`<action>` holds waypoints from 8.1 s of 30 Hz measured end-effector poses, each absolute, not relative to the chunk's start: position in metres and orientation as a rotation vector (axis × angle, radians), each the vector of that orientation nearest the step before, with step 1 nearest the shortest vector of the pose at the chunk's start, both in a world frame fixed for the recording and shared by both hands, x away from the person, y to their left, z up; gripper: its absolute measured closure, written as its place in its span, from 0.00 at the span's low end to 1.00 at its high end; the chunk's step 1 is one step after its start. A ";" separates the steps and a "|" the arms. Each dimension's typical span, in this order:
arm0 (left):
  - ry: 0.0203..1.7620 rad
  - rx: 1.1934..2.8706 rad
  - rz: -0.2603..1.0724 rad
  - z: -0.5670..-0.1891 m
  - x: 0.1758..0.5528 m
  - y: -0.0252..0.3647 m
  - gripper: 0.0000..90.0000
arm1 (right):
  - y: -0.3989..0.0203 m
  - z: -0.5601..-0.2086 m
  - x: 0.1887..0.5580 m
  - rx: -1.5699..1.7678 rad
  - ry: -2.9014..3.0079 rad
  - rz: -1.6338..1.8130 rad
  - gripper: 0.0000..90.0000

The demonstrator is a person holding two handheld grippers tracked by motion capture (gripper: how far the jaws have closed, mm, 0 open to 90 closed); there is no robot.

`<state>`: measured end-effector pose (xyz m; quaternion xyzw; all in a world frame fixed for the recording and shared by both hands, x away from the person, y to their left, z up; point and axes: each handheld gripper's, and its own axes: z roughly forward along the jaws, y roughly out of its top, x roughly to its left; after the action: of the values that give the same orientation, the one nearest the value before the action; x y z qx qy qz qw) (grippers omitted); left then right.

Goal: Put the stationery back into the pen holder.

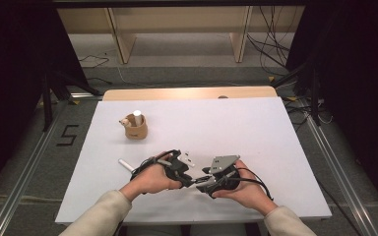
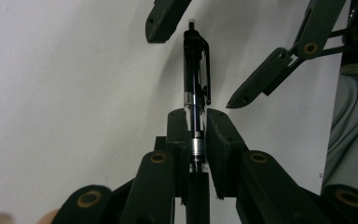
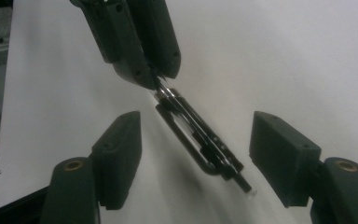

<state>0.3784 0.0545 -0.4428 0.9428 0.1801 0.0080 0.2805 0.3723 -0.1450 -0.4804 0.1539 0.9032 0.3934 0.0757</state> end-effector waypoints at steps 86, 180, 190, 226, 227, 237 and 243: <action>0.897 1.801 0.238 -0.461 0.379 0.080 0.39 | -0.153 -0.482 0.386 0.637 2.579 1.244 0.84; 1.039 1.542 0.599 -0.413 0.409 0.172 0.88 | -0.153 -0.486 0.387 0.808 2.482 1.277 0.39; 1.075 1.523 0.618 -0.411 0.414 0.188 0.88 | -0.153 -0.486 0.387 0.810 2.482 1.277 0.39; 1.158 1.471 0.655 -0.402 0.426 0.221 0.88 | -0.153 -0.486 0.387 0.812 2.486 1.269 0.39; 1.160 1.466 0.656 -0.402 0.426 0.222 0.88 | -0.153 -0.486 0.387 0.816 2.485 1.273 0.39; 1.160 1.466 0.654 -0.401 0.427 0.223 0.88 | -0.153 -0.486 0.387 0.812 2.487 1.271 0.39; 1.162 1.459 0.658 -0.399 0.428 0.224 0.88 | -0.153 -0.486 0.387 0.817 2.485 1.273 0.39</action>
<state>0.4283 0.2235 -0.3990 0.6163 0.4908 0.2779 0.5496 0.3871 -0.1533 -0.4858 0.2789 0.8484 0.4347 0.1161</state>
